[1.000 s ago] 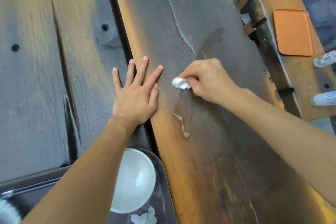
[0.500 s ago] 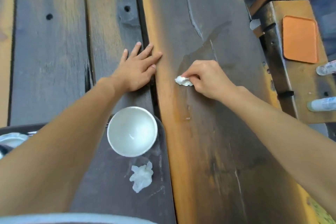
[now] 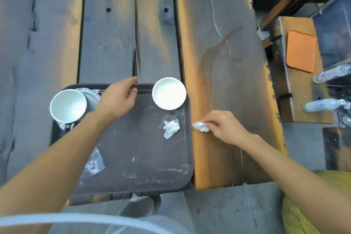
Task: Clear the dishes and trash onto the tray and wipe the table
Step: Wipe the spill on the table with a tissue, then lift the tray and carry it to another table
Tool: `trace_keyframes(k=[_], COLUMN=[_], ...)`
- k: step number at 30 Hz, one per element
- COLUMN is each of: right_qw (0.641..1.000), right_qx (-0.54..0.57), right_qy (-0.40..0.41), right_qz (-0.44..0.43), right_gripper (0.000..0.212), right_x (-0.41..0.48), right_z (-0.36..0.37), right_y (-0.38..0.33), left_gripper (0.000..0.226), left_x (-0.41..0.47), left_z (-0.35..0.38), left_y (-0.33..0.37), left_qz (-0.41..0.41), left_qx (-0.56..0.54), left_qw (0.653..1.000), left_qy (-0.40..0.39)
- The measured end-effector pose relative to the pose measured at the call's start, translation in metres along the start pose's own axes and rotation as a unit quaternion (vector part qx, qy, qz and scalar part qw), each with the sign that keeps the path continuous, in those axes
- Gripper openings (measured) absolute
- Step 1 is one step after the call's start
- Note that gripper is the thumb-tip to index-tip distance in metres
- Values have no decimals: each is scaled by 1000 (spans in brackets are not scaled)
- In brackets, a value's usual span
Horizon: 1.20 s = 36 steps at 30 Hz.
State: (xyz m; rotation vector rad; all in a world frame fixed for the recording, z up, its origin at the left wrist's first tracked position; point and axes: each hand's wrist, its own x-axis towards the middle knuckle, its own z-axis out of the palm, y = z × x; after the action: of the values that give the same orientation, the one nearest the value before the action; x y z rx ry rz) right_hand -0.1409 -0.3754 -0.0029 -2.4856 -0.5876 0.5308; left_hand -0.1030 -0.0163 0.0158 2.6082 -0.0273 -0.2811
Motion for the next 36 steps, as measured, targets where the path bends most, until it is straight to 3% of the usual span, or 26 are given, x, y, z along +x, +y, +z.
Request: trace_keyframes(k=[3, 7, 10, 14, 17, 21, 24, 27, 29, 31, 36], right_qw=[986, 968, 958, 974, 979, 954, 932, 918, 914, 913, 914], right_qx=[69, 117, 138, 98, 45, 87, 95, 105, 110, 107, 68], right_qy=[88, 131, 129, 70, 55, 151, 182, 169, 154, 149, 159], right_qz=[125, 182, 217, 192, 192, 243, 298, 342, 359, 365, 366], right_gripper=[22, 26, 28, 44, 49, 47, 45, 44, 45, 43, 33], right_x=[4, 16, 19, 13, 3, -15, -24, -25, -24, -20, -3], right_z=[14, 43, 62, 77, 81, 82, 85, 89, 92, 95, 104], right_y=[-42, -88, -109, -120, -123, -130, -128, -125, -121, -117, -101], left_gripper=[42, 48, 52, 53, 48, 36, 29, 26, 27, 34, 38], left_x=[-51, -108, -134, -151, -156, -168, -179, -193, -203, -208, -204], left_z=[14, 43, 54, 56, 51, 39, 23, 0, -12, -21, -20], left_y=[-17, -37, -45, -55, -67, -80, -91, -113, -138, -166, -205], left_qz=[9, -15, -33, -25, -15, 24, -1, -35, -83, -154, -268], left_qx=[1, 13, 34, 30, 3, -17, -50, -60, -54, -53, -154], left_qw=[999, 995, 988, 987, 991, 998, 997, 980, 968, 958, 942], left_qy=[-34, -94, -144, -159, -130, -50, 64, 188, 231, 237, 132])
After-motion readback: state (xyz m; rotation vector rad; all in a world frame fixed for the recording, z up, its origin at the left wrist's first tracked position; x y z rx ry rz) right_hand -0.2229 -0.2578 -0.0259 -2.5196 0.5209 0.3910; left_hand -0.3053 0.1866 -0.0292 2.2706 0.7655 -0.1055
